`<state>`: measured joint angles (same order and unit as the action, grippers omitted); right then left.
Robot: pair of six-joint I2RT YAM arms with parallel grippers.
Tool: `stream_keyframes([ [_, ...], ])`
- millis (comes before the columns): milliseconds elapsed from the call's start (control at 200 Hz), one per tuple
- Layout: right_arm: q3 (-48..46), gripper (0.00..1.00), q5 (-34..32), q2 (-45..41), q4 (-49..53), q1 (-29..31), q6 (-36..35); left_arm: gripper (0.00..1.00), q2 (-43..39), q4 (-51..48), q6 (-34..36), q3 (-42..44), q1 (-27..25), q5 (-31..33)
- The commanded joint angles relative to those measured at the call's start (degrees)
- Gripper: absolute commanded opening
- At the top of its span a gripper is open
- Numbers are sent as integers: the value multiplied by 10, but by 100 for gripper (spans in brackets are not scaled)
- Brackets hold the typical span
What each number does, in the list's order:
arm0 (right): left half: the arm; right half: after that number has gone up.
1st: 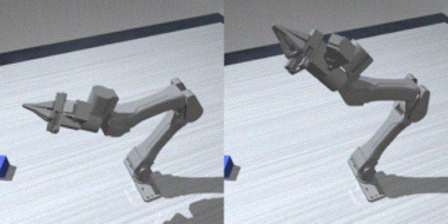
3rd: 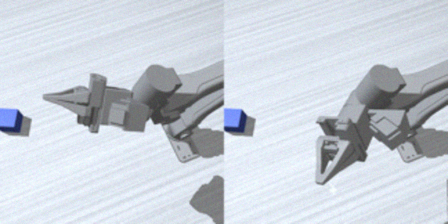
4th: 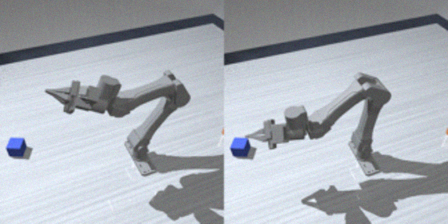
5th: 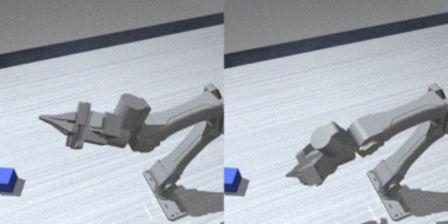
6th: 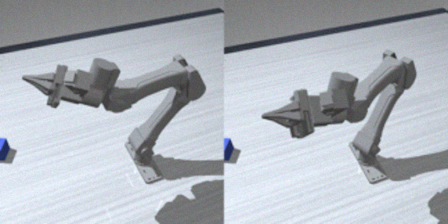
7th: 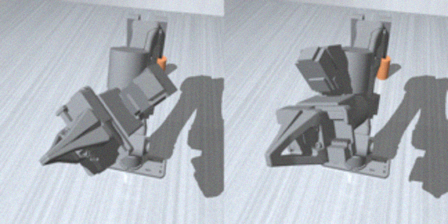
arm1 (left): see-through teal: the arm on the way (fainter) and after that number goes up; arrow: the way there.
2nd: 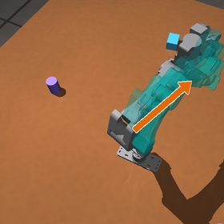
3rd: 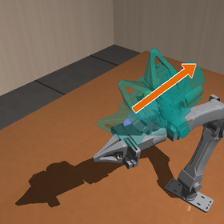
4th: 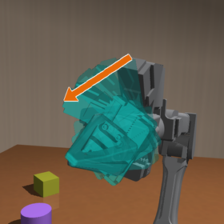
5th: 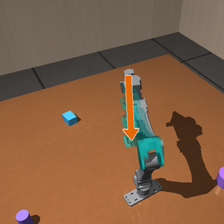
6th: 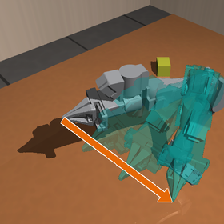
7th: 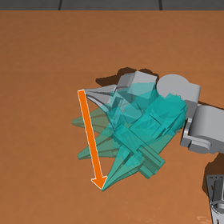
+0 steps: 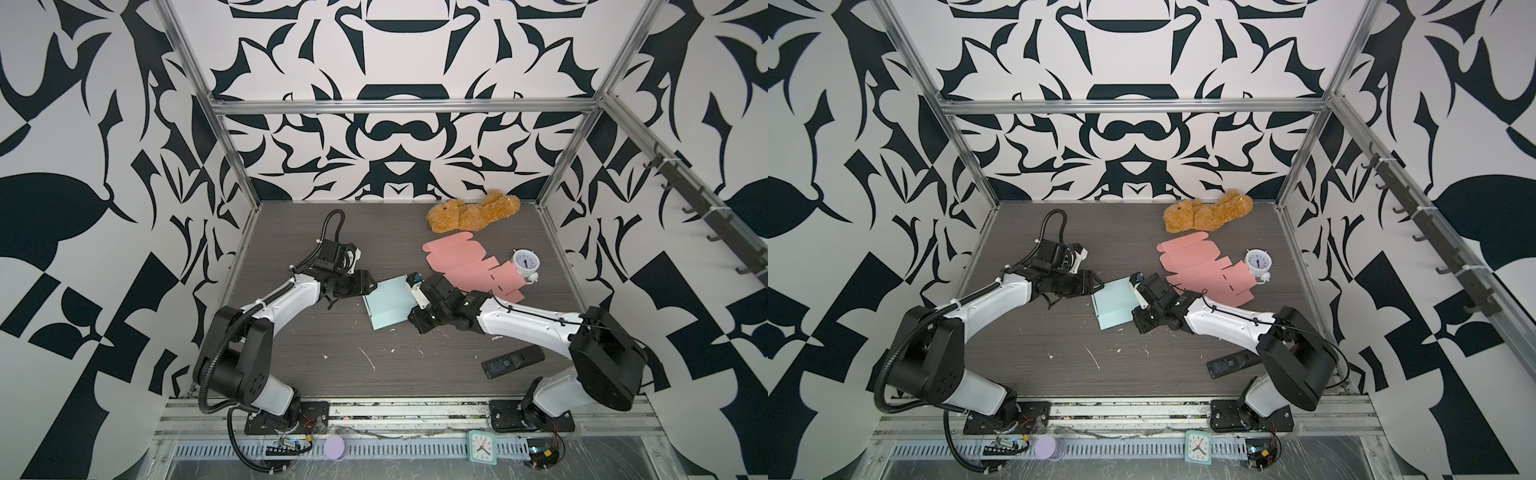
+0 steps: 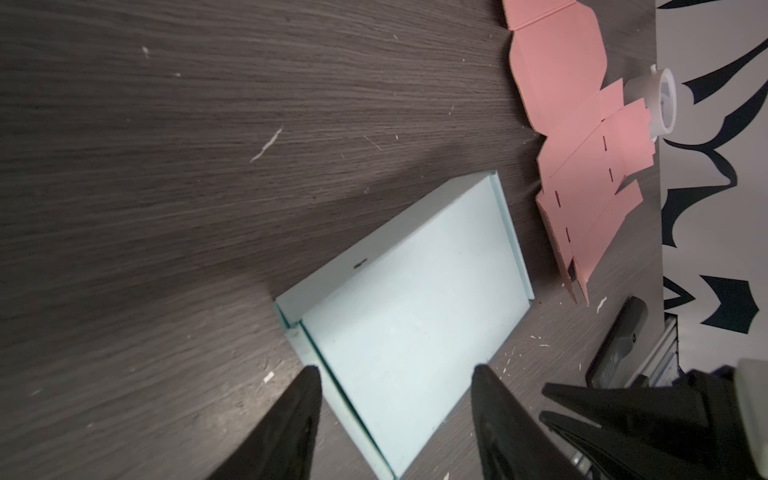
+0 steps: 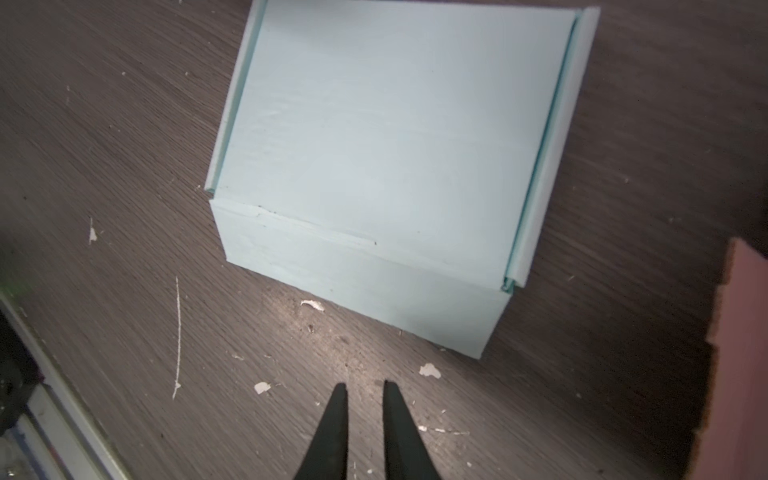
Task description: Fold the paper box
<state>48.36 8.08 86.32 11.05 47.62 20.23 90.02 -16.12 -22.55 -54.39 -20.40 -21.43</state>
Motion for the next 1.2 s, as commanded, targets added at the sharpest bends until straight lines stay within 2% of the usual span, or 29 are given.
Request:
stream_keyframes([
  [0,-6,12,17,4,-29,3,8,60,42,-4,17,-32,21,-23],
  [215,5,10,6,27,-28,2,6,58,127,32,6,-77,42,-96],
  [570,22,10,5,58,-33,2,-1,57,150,89,-5,-54,41,-142],
  [1200,53,11,-8,93,-14,-13,-16,56,117,136,-26,36,27,-145],
])
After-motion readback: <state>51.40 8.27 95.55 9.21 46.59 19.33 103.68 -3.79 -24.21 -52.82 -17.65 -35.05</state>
